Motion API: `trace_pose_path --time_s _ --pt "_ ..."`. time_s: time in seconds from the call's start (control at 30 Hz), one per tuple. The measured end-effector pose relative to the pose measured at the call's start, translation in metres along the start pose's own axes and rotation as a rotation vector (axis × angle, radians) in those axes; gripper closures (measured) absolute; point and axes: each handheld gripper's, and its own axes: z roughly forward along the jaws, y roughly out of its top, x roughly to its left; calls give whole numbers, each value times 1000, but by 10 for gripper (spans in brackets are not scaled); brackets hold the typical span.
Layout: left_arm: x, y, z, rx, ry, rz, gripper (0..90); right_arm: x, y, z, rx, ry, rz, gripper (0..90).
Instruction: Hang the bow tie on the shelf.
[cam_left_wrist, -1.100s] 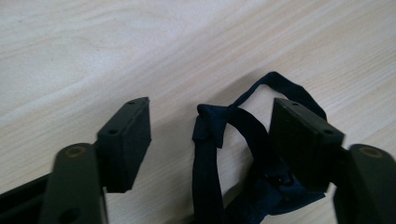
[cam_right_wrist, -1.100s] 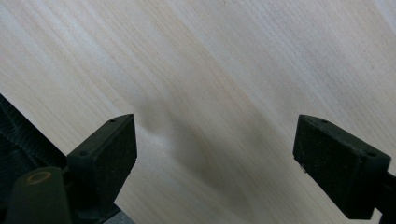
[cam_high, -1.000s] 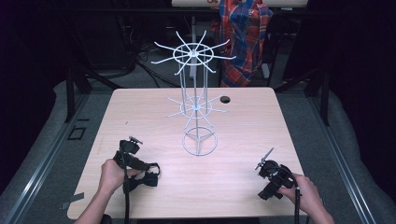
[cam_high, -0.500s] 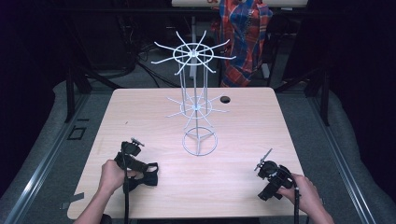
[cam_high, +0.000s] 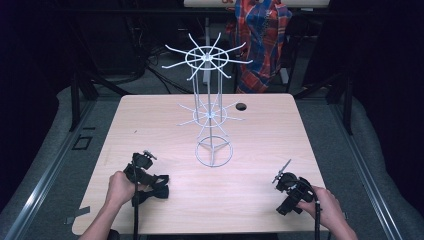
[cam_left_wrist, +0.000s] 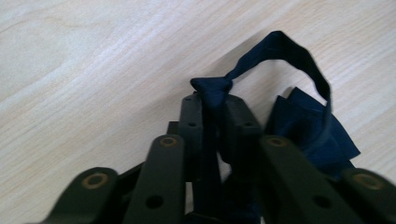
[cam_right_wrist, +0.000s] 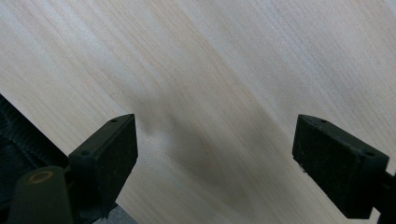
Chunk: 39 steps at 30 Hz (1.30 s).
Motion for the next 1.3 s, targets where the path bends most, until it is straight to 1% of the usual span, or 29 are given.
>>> trace_pose_path --time_s 0.23,0.27,0.3,0.37,0.43,0.47,0.5,0.53,0.63,0.67,0.7,0.73,0.77,0.8,0.93,1.07,1.17,1.23,1.3 --pt "0 -1 -1 -7 -7 0 823 0 0 0 -1 -2 -3 140" --pt "1 -1 -3 -19 -11 -5 825 0 0 0 -2 -2 -3 139" --pt "1 -1 -3 -19 -11 -5 825 0 0 0 -2 -2 -3 139" --pt "2 -1 -7 -54 -4 -1 825 0 0 0 -1 -4 -3 139" --pt "2 -2 -12 -81 1 -6 825 0 0 0 0 -4 -4 140" --pt "1 -2 -15 -105 9 0 825 0 0 0 2 -5 -5 140" --pt "1 -2 -15 -105 9 0 825 0 0 0 1 -5 -3 140" --pt "1 -2 -16 -116 12 6 825 0 0 0 1 -5 -3 140" --pt "-1 -2 -21 -145 31 21 824 0 -1 0 -12 -3 1 140" --pt "-1 -3 -22 -156 38 25 824 0 0 -2 0 -12 -7 140" --pt "-2 -3 -24 -167 43 29 824 -1 -1 -1 -3 -10 -6 139" --pt "-3 -3 -26 -177 54 32 824 -1 -1 -2 -2 -12 -6 139" --pt "-5 -3 -29 -195 80 43 824 -1 -1 -2 -7 -11 -6 139" --pt "-5 -3 -29 -195 80 43 824 -1 -1 -2 -7 -11 -6 139" --pt "-7 -4 -34 -224 115 54 824 -1 -1 -2 -6 -12 -7 139" --pt "-6 -5 -39 -258 143 51 825 -1 -1 -2 -9 -11 -6 139" --pt "-5 -6 -41 -267 145 44 825 -1 -1 -2 -7 -13 -5 139" --pt "-4 -6 -43 -272 144 31 824 -1 -1 -2 -11 -8 -2 139" --pt "-4 -7 -45 -282 147 29 824 -1 -1 -2 -12 -8 -1 139"
